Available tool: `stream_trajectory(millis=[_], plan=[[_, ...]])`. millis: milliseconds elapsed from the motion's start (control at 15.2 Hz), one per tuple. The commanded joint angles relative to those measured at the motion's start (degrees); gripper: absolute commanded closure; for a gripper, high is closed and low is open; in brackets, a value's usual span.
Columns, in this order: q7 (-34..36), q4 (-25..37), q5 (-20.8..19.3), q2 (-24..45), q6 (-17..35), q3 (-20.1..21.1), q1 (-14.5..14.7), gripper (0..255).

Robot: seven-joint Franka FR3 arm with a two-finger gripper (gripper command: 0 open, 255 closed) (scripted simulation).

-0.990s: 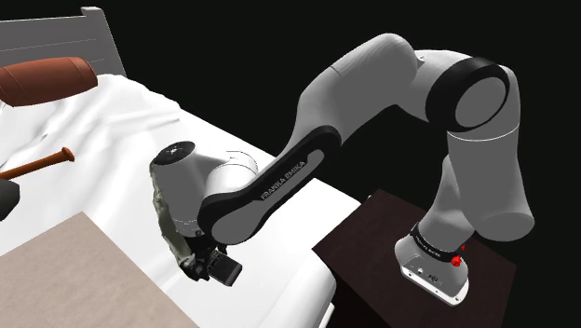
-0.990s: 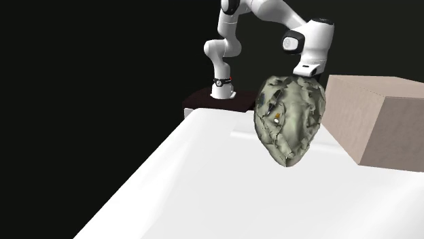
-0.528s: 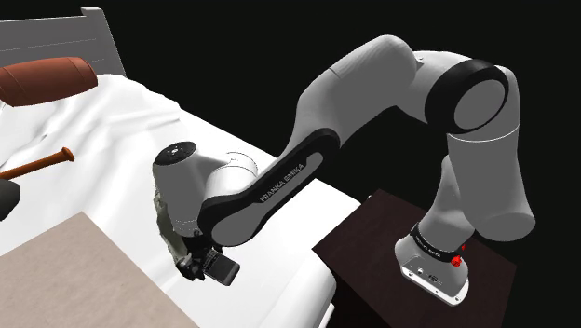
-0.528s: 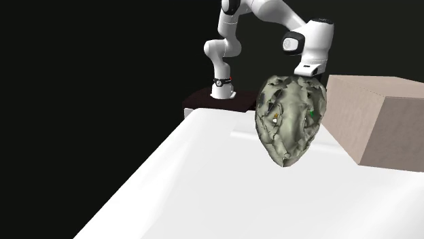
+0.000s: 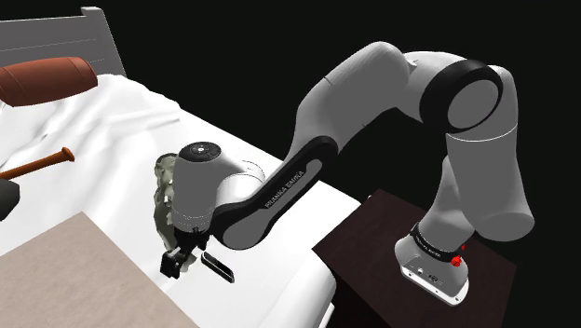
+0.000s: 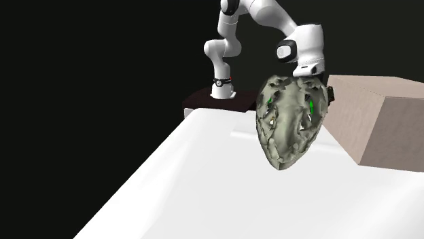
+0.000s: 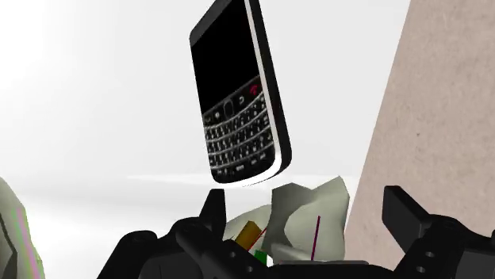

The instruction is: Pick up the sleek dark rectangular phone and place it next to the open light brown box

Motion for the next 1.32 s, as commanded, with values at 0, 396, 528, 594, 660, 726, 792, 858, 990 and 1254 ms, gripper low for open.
stream_trajectory(millis=[0,396,528,594,660,726,792,858,990,1254], plan=[[1.5,3.4,0.5,5.0,-20.8,-1.0,1.2,0],[6.3,-5.6,-11.7,-6.6,-5.5,-7.3,8.6,0],[7.9,-6.8,-15.4,-8.3,-8.8,-8.7,10.8,0],[8.0,-6.7,-15.6,-7.7,-8.2,-8.8,10.8,0],[8.2,-6.6,-15.8,-7.1,-7.7,-9.0,10.8,0],[8.3,-6.6,-16.0,-6.5,-7.2,-9.1,10.8,0],[8.4,-6.5,-16.2,-5.9,-6.7,-9.3,10.8,0],[8.6,-6.3,-16.5,-5.3,-6.2,-9.4,10.9,0],[8.9,-6.0,-17.0,-3.7,-4.9,-9.8,10.9,0],[8.9,-6.0,-17.0,-3.7,-4.9,-9.8,10.9,0]])
